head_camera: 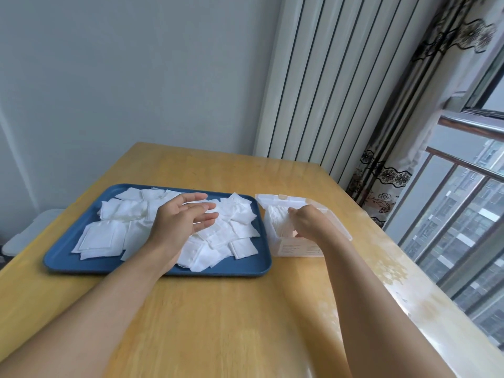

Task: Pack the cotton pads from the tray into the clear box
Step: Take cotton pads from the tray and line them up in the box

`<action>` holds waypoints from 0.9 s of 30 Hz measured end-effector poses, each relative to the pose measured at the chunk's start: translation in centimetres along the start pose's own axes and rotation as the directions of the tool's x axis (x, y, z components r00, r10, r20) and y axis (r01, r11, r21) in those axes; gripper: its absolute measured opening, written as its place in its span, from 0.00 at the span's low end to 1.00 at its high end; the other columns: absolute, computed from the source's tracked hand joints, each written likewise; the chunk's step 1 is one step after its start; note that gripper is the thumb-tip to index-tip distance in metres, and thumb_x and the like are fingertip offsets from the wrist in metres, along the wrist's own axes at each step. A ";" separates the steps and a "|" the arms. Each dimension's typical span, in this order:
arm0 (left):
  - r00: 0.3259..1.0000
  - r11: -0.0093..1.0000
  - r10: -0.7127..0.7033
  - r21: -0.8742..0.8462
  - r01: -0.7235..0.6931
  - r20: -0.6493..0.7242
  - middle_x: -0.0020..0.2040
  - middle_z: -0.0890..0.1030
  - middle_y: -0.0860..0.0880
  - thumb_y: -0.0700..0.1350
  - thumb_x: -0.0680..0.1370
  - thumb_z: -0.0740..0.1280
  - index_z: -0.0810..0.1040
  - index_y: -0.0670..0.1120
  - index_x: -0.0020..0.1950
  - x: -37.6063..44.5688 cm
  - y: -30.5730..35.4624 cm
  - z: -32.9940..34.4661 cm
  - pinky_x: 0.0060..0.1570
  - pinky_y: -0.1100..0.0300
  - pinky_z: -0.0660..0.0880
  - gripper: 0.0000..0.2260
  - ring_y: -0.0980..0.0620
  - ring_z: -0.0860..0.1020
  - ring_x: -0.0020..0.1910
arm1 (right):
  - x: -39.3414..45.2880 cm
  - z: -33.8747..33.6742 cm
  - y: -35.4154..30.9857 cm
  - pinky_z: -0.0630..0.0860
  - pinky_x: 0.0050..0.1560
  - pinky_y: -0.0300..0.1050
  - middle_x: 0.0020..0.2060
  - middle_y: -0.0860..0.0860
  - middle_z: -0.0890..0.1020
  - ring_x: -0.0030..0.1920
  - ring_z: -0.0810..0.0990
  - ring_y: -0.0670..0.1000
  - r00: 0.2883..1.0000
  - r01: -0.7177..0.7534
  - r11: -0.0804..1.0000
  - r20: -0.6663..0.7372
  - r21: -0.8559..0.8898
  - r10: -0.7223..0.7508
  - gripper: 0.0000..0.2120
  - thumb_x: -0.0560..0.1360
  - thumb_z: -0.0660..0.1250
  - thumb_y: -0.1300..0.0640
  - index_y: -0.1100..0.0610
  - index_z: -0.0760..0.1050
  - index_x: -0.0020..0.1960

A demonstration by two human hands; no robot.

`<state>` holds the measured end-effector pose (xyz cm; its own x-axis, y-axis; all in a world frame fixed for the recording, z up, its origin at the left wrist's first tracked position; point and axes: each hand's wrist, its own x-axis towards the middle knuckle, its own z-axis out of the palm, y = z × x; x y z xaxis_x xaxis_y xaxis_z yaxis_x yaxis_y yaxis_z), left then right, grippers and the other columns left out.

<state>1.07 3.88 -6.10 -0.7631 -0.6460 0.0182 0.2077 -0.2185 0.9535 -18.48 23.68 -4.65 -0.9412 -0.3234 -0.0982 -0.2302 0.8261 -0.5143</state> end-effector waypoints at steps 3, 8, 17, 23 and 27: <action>1.000 1.000 -0.004 -0.002 0.004 0.004 0.51 0.87 0.42 0.34 0.80 0.67 0.79 0.39 0.60 0.0 0.1 0.1 0.55 0.51 0.81 0.09 0.42 0.86 0.51 | -0.2 0.0 0.2 0.76 0.61 0.54 0.43 0.55 0.81 0.51 0.81 0.57 1.000 -0.016 1.000 0.003 0.005 0.016 0.20 0.84 0.52 0.46 0.57 0.73 0.44; 1.000 1.000 -0.003 -0.010 0.003 -0.002 0.51 0.87 0.42 0.34 0.80 0.67 0.79 0.39 0.59 0.0 0.1 0.0 0.56 0.50 0.81 0.08 0.42 0.86 0.51 | -0.5 -0.3 0.0 0.75 0.58 0.53 0.54 0.56 0.82 0.56 0.80 0.57 1.000 -0.008 0.997 0.021 -0.071 0.009 0.28 0.84 0.48 0.41 0.60 0.77 0.64; 0.994 0.999 0.025 -0.027 -0.028 -0.106 0.51 0.86 0.41 0.35 0.80 0.68 0.80 0.39 0.57 0.2 0.4 -0.4 0.52 0.54 0.81 0.07 0.45 0.86 0.49 | -5.4 -0.3 -5.9 0.80 0.51 0.45 0.52 0.41 0.84 0.50 0.82 0.45 0.875 0.427 0.904 -0.252 -0.001 -0.413 0.12 0.77 0.71 0.52 0.45 0.80 0.60; 0.964 0.998 0.053 -0.030 -0.062 -0.261 0.49 0.87 0.43 0.35 0.78 0.69 0.81 0.45 0.51 1.1 0.4 -1.3 0.53 0.56 0.80 0.06 0.47 0.86 0.50 | -6.1 6.3 -8.2 0.75 0.50 0.43 0.65 0.49 0.77 0.56 0.78 0.50 0.786 0.594 0.793 0.306 -0.136 -0.536 0.31 0.74 0.68 0.59 0.38 0.70 0.73; 0.957 0.998 0.066 0.012 -0.065 -0.282 0.51 0.87 0.44 0.37 0.77 0.70 0.81 0.47 0.50 1.1 0.5 -1.6 0.57 0.56 0.80 0.06 0.49 0.85 0.52 | -5.8 8.4 -8.7 0.72 0.51 0.47 0.65 0.47 0.77 0.62 0.72 0.52 0.759 0.651 0.728 0.183 -0.214 -0.625 0.24 0.78 0.62 0.60 0.43 0.73 0.70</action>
<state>1.25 1.90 -6.11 -0.5442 -0.8390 -0.0046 0.2499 -0.1673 0.9537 -8.90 14.50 -6.70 -0.5252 -0.8461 0.0909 -0.8334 0.4897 -0.2563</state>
